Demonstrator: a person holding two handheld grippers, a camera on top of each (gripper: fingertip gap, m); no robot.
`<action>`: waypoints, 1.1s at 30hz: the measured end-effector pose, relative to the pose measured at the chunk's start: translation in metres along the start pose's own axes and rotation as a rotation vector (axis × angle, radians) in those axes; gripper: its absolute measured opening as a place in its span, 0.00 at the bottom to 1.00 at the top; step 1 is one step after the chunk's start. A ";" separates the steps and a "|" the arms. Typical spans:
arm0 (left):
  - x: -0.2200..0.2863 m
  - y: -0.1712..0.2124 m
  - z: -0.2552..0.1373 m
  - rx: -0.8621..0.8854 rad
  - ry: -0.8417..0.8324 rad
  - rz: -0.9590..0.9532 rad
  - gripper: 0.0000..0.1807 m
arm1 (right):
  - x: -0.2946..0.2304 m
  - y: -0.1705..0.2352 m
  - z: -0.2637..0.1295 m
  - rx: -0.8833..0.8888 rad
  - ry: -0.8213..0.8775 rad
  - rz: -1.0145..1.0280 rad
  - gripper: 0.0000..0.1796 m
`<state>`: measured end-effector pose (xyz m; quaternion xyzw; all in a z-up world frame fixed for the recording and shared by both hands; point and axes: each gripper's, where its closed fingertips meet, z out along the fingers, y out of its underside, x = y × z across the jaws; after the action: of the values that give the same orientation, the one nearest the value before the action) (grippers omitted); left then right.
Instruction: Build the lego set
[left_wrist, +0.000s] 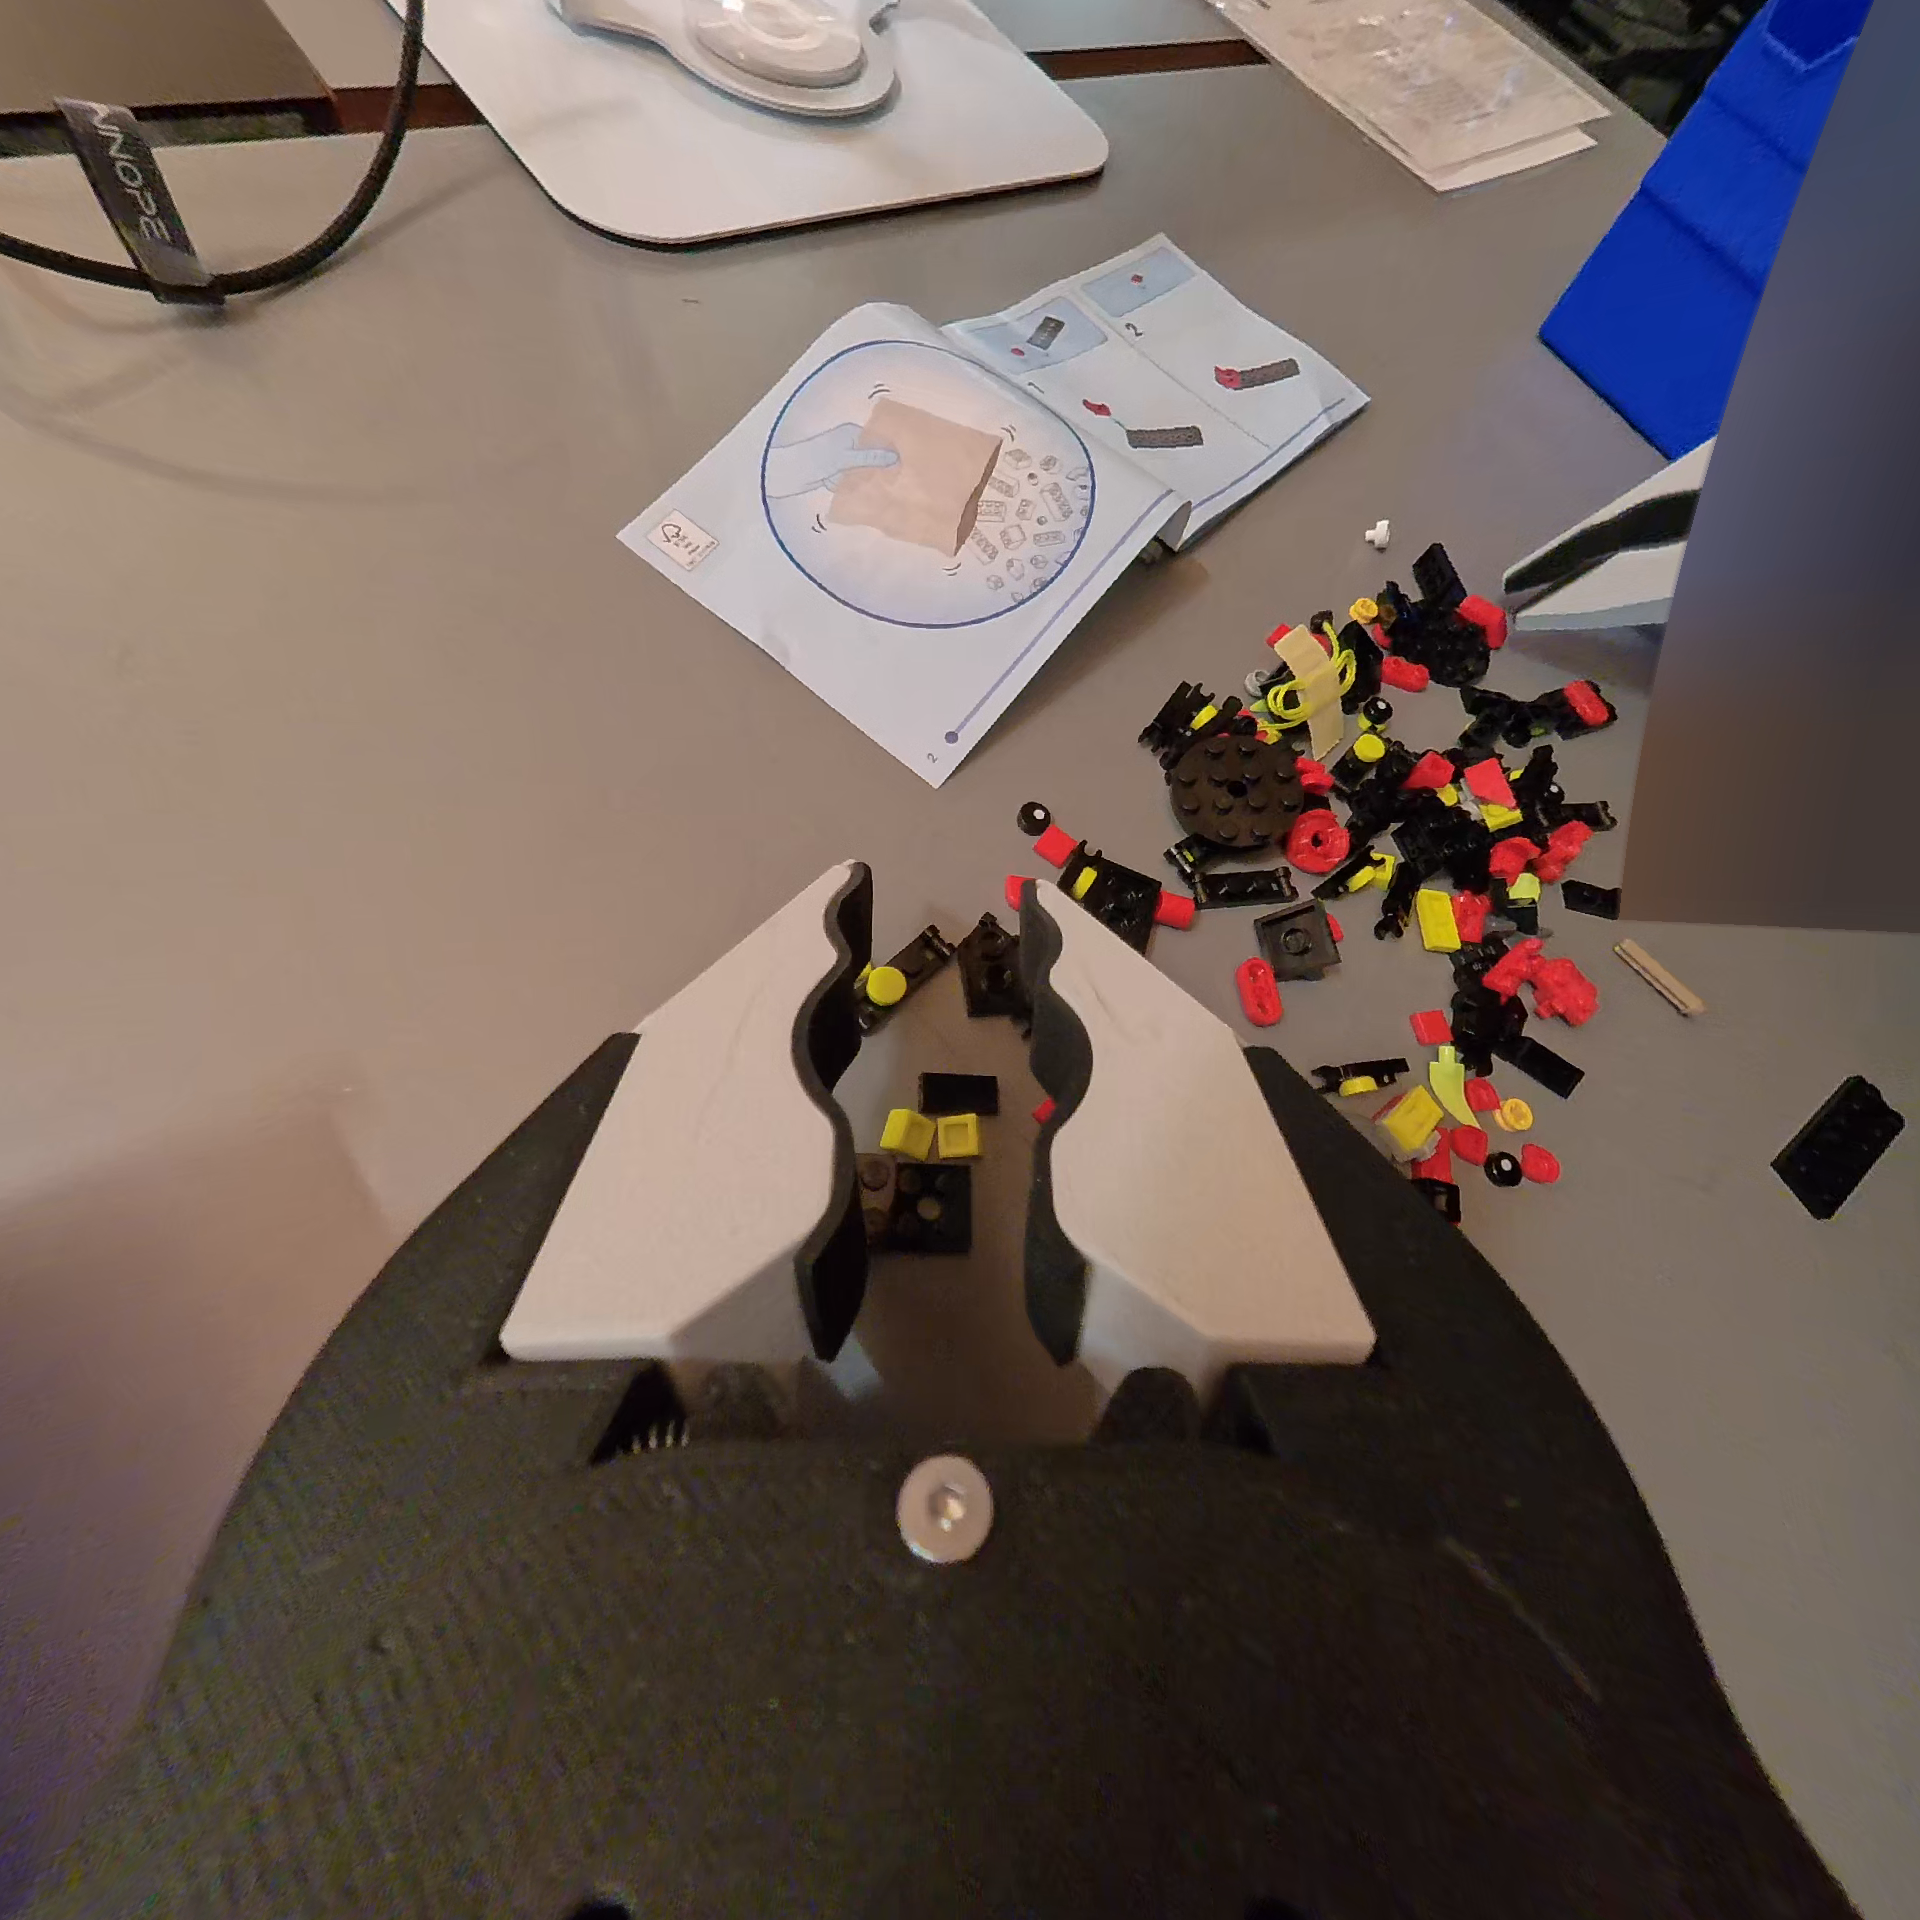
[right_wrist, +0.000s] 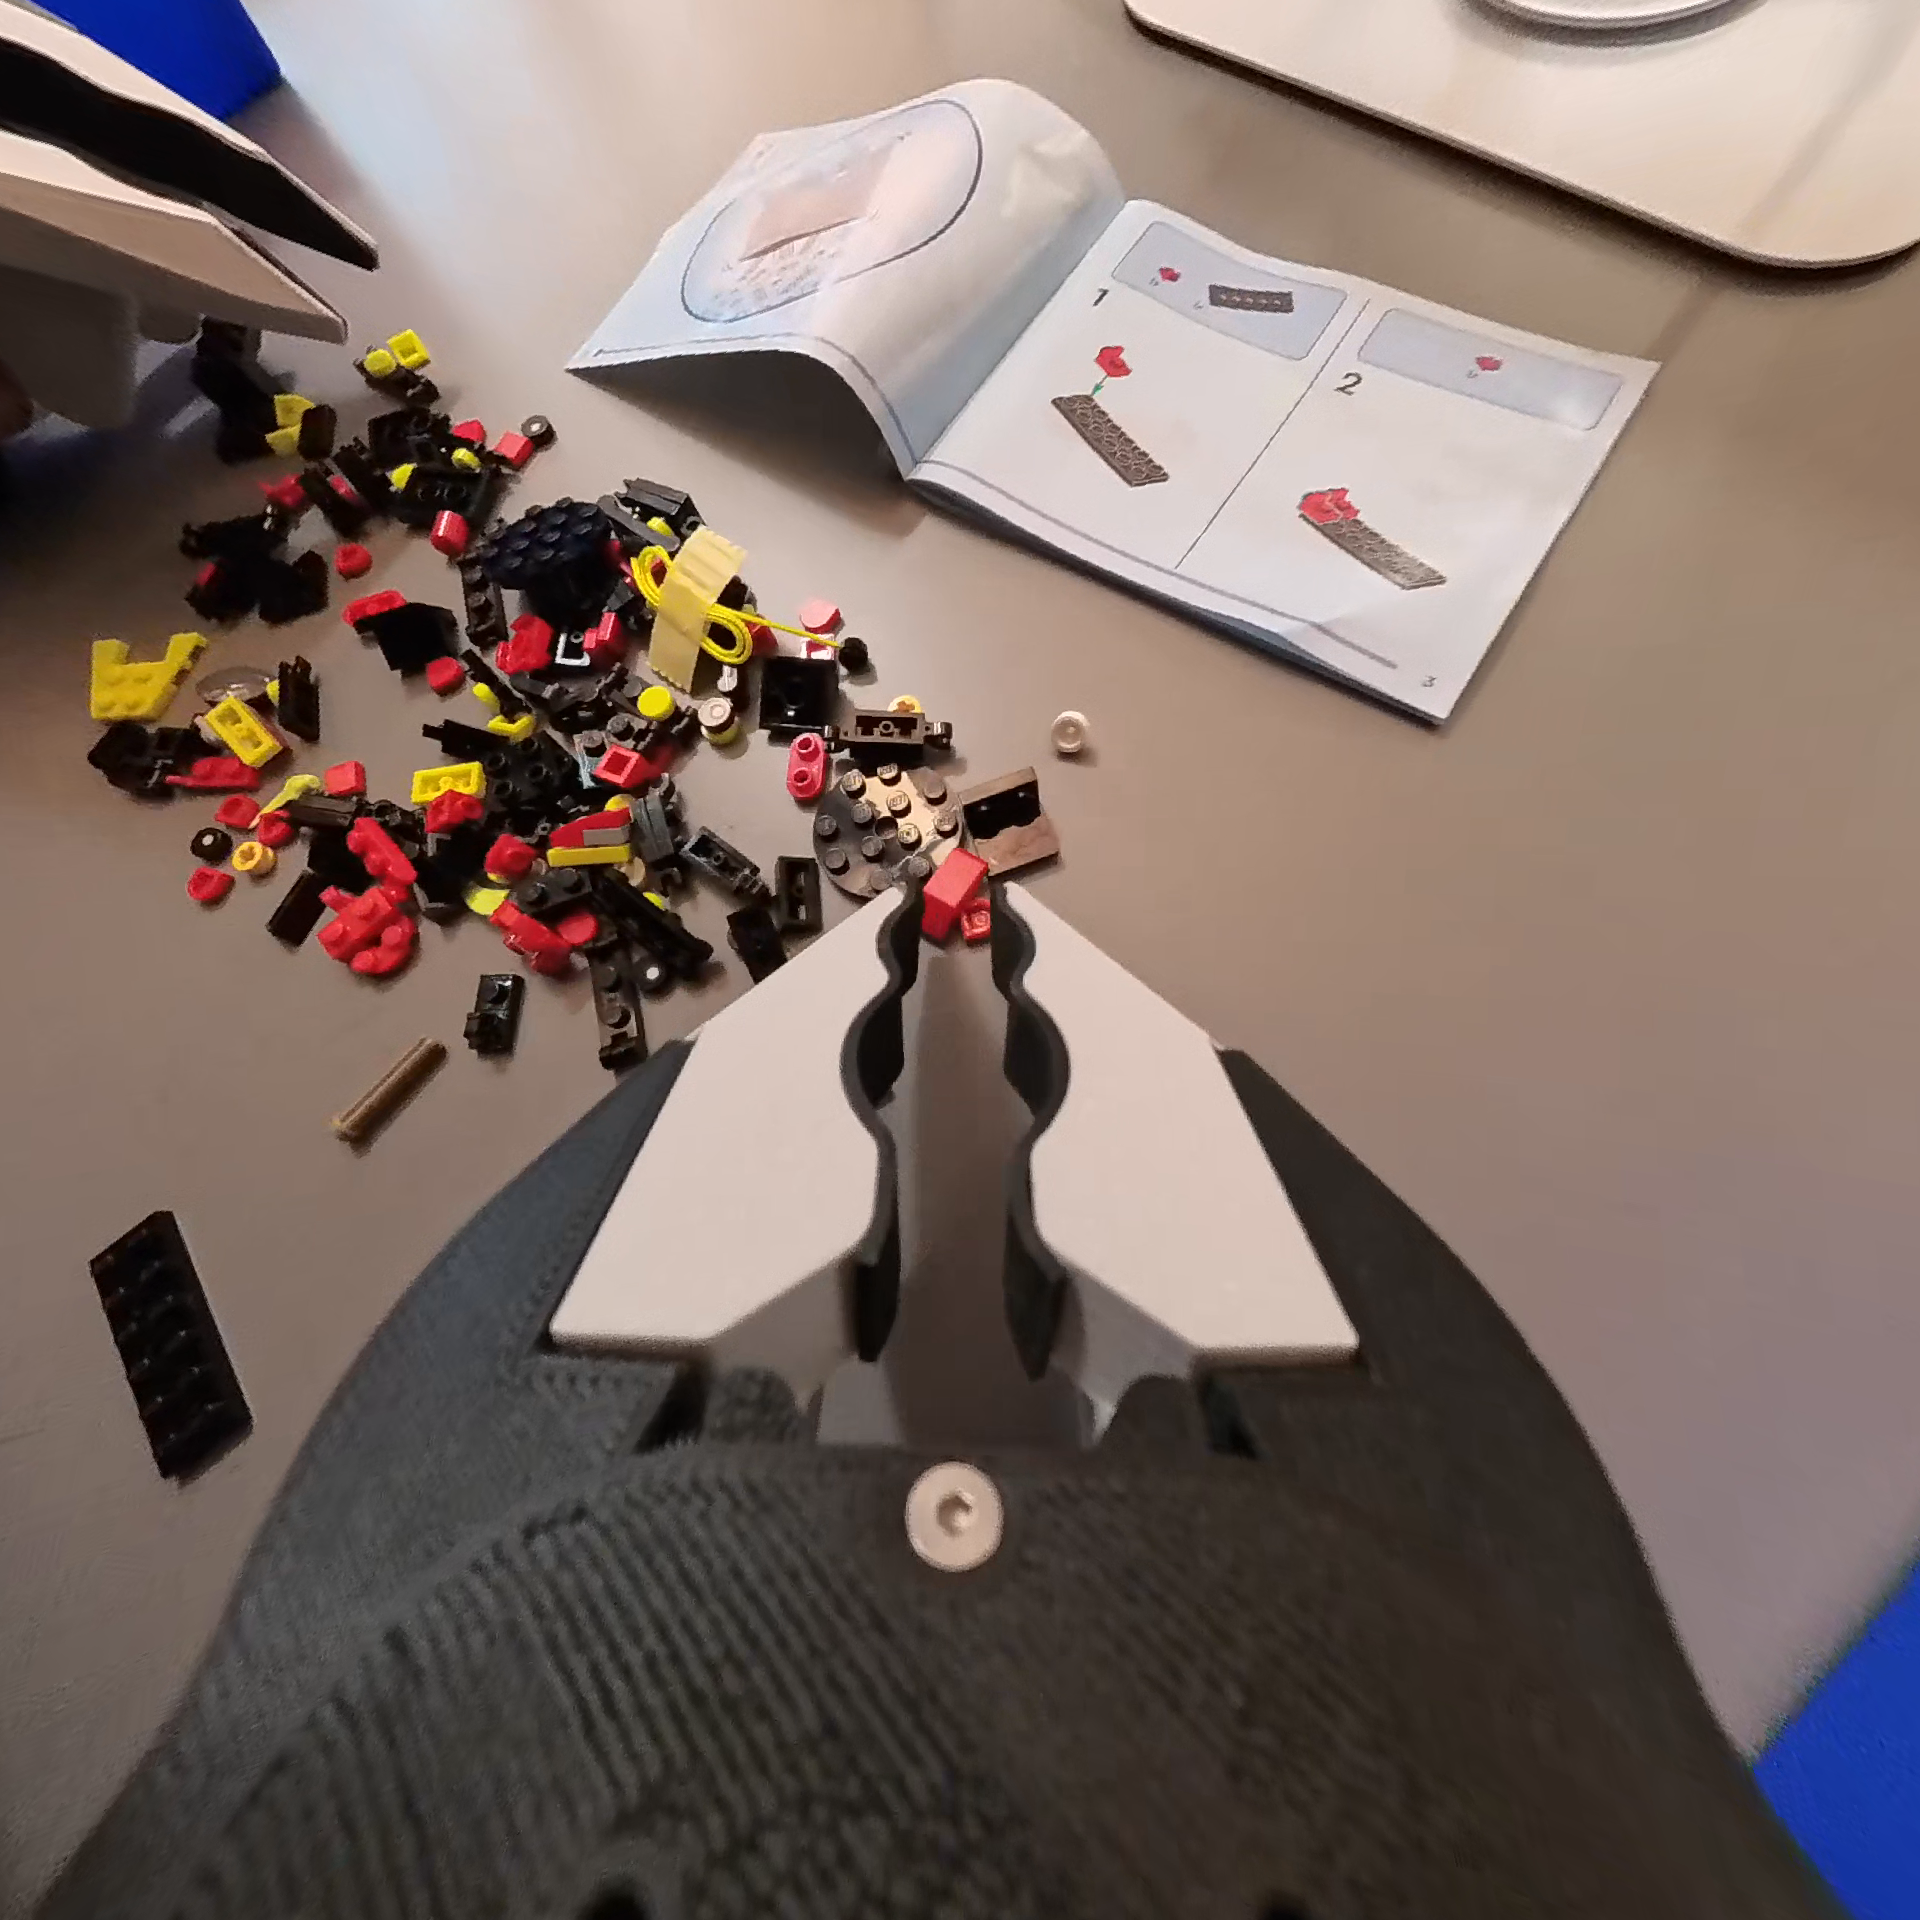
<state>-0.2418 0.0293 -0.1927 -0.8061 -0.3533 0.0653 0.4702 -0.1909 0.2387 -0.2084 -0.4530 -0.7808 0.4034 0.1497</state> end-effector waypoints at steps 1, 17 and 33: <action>0.000 0.000 0.000 0.001 0.000 0.000 0.14 | 0.000 -0.001 0.000 0.004 -0.002 0.005 0.06; 0.000 0.001 0.000 -0.006 -0.002 0.004 0.15 | -0.002 -0.008 -0.003 0.049 -0.018 0.003 0.05; 0.001 0.001 0.001 -0.010 0.002 0.005 0.15 | -0.061 -0.021 -0.005 0.119 -0.247 -0.193 0.01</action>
<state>-0.2412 0.0302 -0.1941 -0.8093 -0.3513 0.0638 0.4664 -0.1670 0.1853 -0.1813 -0.3132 -0.8078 0.4854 0.1171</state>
